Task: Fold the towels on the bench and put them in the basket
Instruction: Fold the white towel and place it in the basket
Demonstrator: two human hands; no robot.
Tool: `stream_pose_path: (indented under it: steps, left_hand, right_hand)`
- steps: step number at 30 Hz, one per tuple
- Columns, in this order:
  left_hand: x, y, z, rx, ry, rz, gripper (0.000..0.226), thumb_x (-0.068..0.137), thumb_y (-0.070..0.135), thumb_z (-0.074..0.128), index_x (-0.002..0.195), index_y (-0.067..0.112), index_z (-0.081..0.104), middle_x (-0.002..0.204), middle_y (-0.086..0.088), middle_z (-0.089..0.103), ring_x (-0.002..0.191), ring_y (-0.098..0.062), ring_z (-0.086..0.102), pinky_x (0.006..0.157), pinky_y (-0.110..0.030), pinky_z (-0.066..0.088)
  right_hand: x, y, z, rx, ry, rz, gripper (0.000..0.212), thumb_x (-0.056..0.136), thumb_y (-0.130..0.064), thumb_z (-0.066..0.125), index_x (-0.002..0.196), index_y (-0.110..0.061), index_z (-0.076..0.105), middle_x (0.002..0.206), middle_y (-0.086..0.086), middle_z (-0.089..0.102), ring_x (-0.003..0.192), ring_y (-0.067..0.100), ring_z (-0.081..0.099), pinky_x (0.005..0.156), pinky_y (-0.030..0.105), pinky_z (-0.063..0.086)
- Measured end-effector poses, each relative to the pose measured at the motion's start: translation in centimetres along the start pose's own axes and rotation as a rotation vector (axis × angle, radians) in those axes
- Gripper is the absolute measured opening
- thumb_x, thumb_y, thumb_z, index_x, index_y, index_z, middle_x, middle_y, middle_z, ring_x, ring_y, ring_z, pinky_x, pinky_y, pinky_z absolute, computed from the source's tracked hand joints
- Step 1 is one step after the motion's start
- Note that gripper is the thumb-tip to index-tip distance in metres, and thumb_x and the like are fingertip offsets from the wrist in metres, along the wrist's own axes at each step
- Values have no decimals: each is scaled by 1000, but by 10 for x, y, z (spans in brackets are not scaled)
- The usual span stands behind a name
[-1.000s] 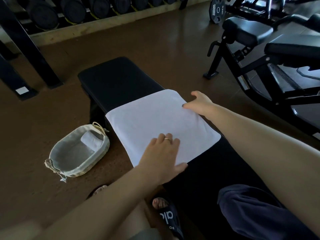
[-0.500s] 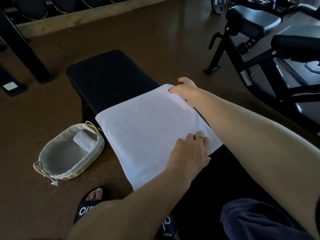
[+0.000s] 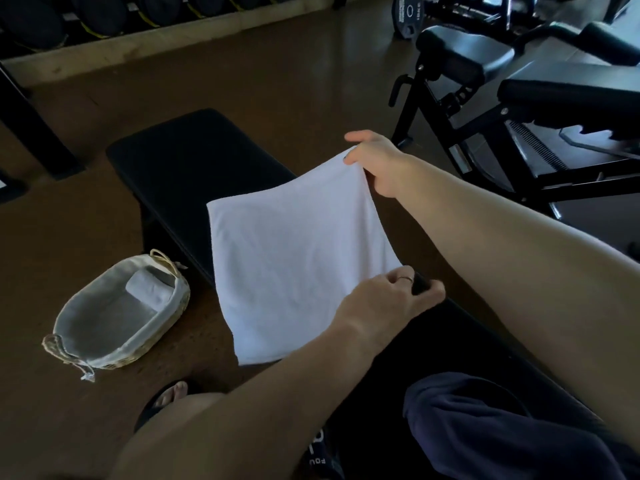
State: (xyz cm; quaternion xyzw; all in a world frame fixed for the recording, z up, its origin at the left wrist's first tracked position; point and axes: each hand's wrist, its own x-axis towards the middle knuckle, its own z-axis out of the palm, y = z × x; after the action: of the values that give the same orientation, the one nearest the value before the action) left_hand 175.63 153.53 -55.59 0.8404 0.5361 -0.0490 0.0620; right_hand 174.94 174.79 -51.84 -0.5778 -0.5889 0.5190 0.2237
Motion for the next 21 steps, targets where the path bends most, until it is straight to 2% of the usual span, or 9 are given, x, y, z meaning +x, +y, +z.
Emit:
stream_pose_path:
  steps: [2,5,6,9,11,13,15,18,21]
  left_hand:
    - [-19,-2,-11,33,-17,34,66,97,1,57,152,22,26,154,-22,31,111,-36,61,81,-42,56]
    - [-47,-11,-23,138,102,27,38,94,1,42,128,15,50,138,-17,51,86,-32,69,59,-40,45]
    - [-57,-15,-29,143,134,9,35,92,5,42,123,16,53,130,-13,55,78,-31,68,55,-37,40]
    - [-85,-31,-54,82,228,-152,26,93,25,45,118,19,52,115,-2,56,72,-29,58,59,-35,38]
    - [-101,-48,-73,90,361,-284,15,91,38,44,95,24,43,94,5,50,64,-26,49,58,-33,33]
    - [-113,-66,-88,90,503,-354,26,89,46,50,81,25,37,80,8,45,62,-26,53,57,-32,35]
    - [-121,-83,-102,70,550,-385,31,91,44,56,74,23,41,73,8,46,62,-26,54,57,-32,36]
    - [-129,-105,-121,154,558,-384,21,97,30,54,79,20,48,76,1,53,65,-30,56,57,-35,36]
    - [-135,-119,-139,267,539,-406,14,101,25,48,93,15,53,86,-9,59,77,-40,61,60,-38,36]
  right_hand:
    - [-10,0,-12,-10,45,-10,49,99,1,57,139,-26,61,138,7,55,120,26,57,104,43,54]
    - [-30,1,-28,56,141,44,32,100,-1,58,126,-15,68,115,6,62,97,20,64,83,33,63]
    - [-37,2,-33,109,167,69,27,98,0,59,120,-12,69,107,7,63,90,18,66,77,32,64]
    - [-55,7,-51,274,193,103,27,90,6,57,113,-4,65,95,12,63,74,18,69,61,29,62]
    - [-69,9,-65,368,205,104,30,88,7,56,116,-2,63,94,12,61,72,18,68,59,27,60]
    - [-82,8,-78,442,216,99,28,88,7,57,114,-1,64,94,12,61,75,17,69,59,25,59]
    - [-94,5,-88,494,214,97,17,88,6,57,100,-3,65,85,9,58,73,16,67,58,24,59]
    - [-111,-2,-98,561,213,84,13,90,6,56,93,-5,63,71,5,50,68,14,63,61,24,59]
    - [-124,-14,-105,623,208,55,17,91,7,54,101,-3,63,69,5,51,66,14,63,65,26,61]
